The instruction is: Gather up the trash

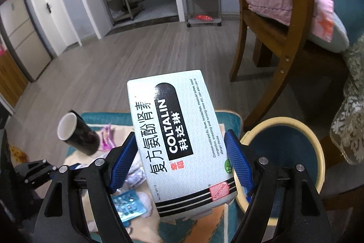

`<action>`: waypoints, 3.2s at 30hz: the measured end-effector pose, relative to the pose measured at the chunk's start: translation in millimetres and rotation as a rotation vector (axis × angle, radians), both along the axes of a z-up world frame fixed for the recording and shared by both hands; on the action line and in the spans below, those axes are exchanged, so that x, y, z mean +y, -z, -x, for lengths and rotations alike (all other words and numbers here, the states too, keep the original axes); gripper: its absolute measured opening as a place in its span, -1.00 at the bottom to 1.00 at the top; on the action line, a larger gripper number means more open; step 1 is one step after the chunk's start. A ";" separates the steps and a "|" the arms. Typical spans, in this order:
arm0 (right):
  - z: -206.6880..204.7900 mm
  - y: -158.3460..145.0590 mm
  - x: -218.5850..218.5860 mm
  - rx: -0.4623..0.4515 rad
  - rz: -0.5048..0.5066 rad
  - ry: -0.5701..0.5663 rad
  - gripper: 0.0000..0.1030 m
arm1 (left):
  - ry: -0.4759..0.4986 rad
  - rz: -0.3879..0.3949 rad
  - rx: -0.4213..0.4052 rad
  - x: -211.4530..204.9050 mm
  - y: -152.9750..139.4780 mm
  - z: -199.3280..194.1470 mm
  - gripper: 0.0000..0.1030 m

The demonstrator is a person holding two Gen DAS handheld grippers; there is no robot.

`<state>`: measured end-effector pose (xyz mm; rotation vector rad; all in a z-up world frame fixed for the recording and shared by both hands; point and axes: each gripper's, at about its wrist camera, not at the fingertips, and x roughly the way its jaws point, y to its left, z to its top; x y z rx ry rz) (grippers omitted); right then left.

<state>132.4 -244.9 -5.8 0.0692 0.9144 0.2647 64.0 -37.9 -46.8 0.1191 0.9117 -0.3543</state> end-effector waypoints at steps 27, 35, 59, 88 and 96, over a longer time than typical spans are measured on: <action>31.0 -12.8 -15.7 -0.007 -0.119 0.069 0.51 | -0.023 0.060 0.134 30.2 9.5 -12.7 -0.52; 22.3 -3.7 -17.2 -0.009 -0.146 0.059 0.51 | 0.112 -0.110 0.304 -2.6 72.9 -10.0 -0.38; -0.4 24.5 -47.4 0.029 -0.156 0.057 0.51 | 0.150 -0.207 0.454 -57.4 128.9 -50.8 -0.86; -2.7 14.9 -71.2 -0.022 -0.168 0.115 0.51 | -0.165 -0.087 0.222 -20.2 83.9 -108.2 -0.07; -12.4 23.6 -69.9 -0.004 -0.143 0.107 0.51 | -0.138 -0.138 0.306 -39.1 131.7 -117.9 -0.01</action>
